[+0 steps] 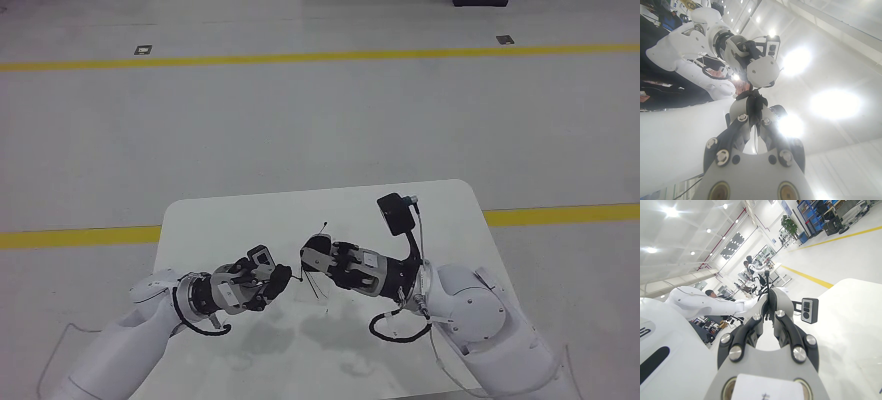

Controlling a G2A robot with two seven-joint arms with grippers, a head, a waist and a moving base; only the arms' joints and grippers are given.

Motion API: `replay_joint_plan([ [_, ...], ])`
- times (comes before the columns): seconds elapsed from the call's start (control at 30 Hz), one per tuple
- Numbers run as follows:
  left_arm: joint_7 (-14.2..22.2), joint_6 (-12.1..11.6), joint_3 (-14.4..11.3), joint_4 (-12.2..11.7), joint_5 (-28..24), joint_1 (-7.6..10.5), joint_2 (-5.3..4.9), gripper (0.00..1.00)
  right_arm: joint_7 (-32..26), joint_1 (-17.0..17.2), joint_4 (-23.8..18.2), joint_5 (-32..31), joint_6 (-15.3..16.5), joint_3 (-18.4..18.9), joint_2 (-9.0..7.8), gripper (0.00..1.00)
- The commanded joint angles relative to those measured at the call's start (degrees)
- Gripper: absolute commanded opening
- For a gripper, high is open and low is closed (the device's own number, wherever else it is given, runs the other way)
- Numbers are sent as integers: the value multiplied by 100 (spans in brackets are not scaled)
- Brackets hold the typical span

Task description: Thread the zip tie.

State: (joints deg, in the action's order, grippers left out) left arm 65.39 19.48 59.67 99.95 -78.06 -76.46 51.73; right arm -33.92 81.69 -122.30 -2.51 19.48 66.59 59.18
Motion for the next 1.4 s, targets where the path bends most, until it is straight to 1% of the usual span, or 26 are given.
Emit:
replay_joint_plan([
  [0.0,0,0,0,0,0,0,0,0,-8,4,-7,-32,0,-7,-1,0],
  [0.3,0,0,0,0,0,0,0,0,-48,17,-19,-76,0,-59,-9,0],
  [0.43,0,0,0,0,0,0,0,0,88,36,-30,-82,0,-44,-7,0],
  [0.7,0,0,0,0,0,0,0,0,168,124,-51,-196,0,-81,-19,0],
  [1.1,0,0,0,0,0,0,0,0,139,197,-27,-256,0,-170,-50,0],
  [1.37,0,0,0,0,0,0,0,0,379,260,-79,-294,0,-195,-63,0],
])
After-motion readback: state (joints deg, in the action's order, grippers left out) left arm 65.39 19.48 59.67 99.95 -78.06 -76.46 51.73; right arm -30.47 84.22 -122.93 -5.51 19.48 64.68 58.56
